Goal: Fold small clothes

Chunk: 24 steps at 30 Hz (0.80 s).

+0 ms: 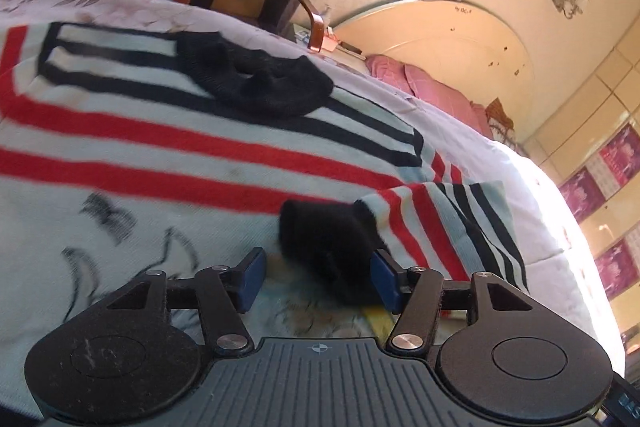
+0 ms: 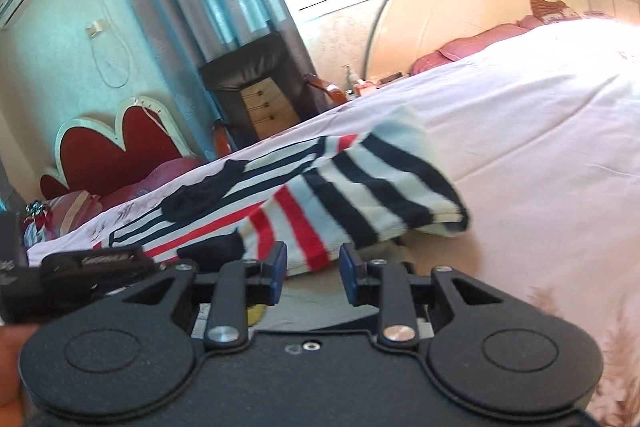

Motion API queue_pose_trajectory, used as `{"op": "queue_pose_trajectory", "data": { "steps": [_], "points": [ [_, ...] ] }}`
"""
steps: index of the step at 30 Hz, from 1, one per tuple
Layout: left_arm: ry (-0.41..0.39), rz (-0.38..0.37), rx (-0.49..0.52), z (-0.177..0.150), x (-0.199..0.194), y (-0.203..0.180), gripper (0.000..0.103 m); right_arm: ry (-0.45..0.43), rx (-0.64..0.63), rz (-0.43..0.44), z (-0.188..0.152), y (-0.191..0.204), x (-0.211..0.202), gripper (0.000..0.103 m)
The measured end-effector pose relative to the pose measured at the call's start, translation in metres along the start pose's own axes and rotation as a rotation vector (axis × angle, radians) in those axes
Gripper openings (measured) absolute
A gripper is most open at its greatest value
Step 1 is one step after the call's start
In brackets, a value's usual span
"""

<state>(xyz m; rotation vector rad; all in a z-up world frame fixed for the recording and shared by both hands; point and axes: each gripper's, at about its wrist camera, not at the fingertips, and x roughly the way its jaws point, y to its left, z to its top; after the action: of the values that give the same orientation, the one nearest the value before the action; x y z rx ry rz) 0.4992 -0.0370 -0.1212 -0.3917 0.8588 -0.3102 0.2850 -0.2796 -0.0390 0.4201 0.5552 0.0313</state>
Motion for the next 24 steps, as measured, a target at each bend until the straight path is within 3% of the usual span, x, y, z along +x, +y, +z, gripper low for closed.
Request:
{"op": "queue_pose_trajectory", "data": {
  "steps": [1, 2, 4, 8, 13, 19, 24],
  "points": [
    [-0.005, 0.009, 0.019, 0.002, 0.005, -0.004, 0.043, -0.002, 0.013, -0.007, 0.001, -0.006, -0.003, 0.03],
    [-0.005, 0.04, 0.049, 0.003, 0.009, -0.007, 0.005, -0.001, 0.032, -0.011, 0.002, -0.012, -0.004, 0.03],
    [-0.024, 0.022, 0.045, 0.006, 0.004, -0.004, 0.005, 0.007, 0.08, -0.009, 0.003, -0.024, -0.005, 0.03],
    [-0.126, 0.055, 0.093, 0.018, -0.048, 0.02, 0.005, 0.01, 0.188, 0.022, 0.008, -0.041, 0.0, 0.034],
    [-0.13, 0.122, 0.087, 0.024, -0.071, 0.061, 0.005, 0.038, 0.357, 0.115, 0.007, -0.055, 0.02, 0.04],
    [-0.129, 0.161, 0.046, 0.016, -0.072, 0.093, 0.005, 0.094, 0.541, 0.232, 0.003, -0.064, 0.055, 0.042],
    [-0.126, 0.156, 0.04, 0.013, -0.067, 0.1, 0.005, 0.117, 0.687, 0.244, 0.001, -0.084, 0.085, 0.04]
  ]
}}
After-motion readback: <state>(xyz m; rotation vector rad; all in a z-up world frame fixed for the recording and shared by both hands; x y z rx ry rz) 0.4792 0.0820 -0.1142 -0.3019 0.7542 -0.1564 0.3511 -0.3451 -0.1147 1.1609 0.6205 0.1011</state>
